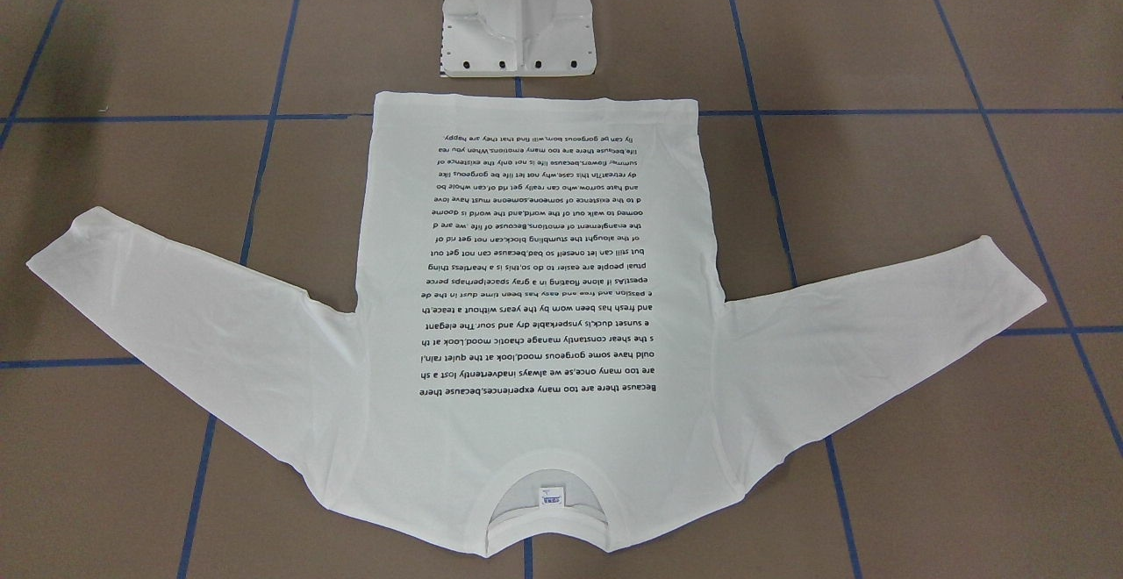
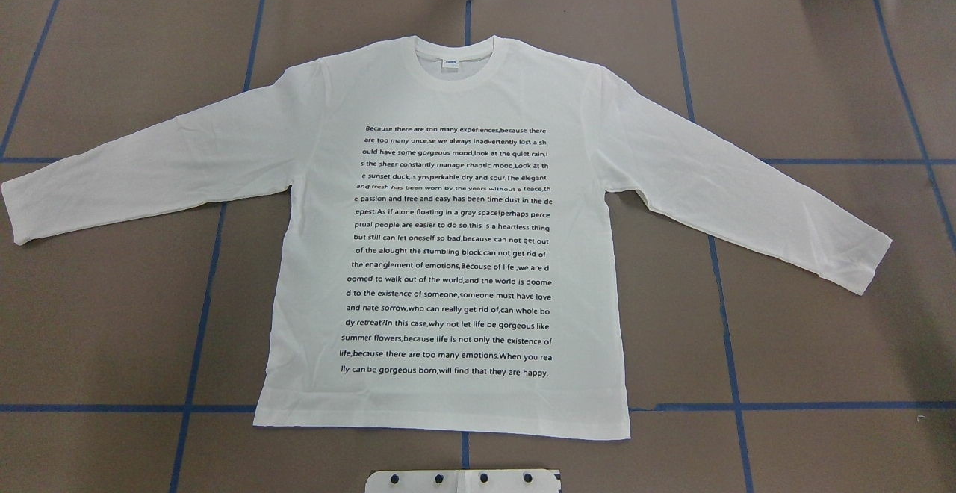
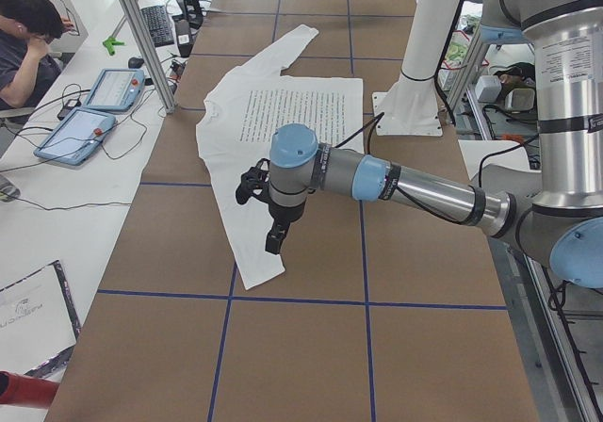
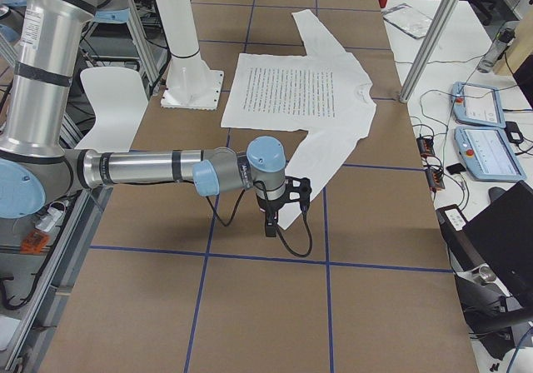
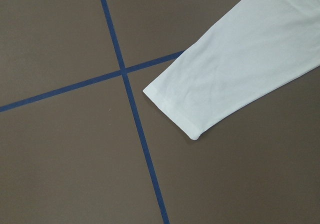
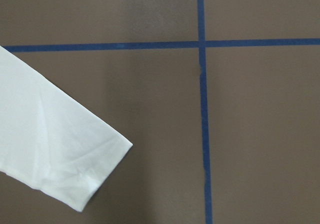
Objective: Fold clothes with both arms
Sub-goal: 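Move the right gripper to the sleeve cuff nearest it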
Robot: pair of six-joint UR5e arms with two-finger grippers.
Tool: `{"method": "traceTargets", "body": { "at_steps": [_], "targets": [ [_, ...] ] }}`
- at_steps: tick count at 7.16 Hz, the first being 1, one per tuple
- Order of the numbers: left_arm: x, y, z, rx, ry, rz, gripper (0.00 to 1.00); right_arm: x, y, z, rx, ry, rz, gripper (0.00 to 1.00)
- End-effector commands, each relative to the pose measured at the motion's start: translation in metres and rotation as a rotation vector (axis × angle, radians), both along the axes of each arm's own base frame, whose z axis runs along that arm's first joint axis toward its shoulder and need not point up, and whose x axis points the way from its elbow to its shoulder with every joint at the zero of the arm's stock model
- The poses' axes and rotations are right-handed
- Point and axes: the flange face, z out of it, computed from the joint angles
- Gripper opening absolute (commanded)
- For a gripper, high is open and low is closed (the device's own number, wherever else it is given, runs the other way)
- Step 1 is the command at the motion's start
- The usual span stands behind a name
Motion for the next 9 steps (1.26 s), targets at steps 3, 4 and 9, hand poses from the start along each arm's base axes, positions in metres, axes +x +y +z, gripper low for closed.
{"method": "traceTargets", "body": {
  "at_steps": [3, 4, 9],
  "targets": [
    [-0.001, 0.002, 0.000, -0.001, 0.002, -0.001, 1.00, -0.110, 0.004, 0.006, -0.060, -0.019, 0.148, 0.99],
    [-0.001, 0.002, -0.001, 0.001, 0.002, -0.001, 1.00, -0.133, 0.009, 0.006, -0.074, -0.011, 0.167, 0.98],
    [-0.002, 0.005, 0.001, -0.002, 0.002, -0.002, 1.00, -0.180, 0.032, 0.052, -0.062, -0.080, 0.196, 0.93]
  ]
}}
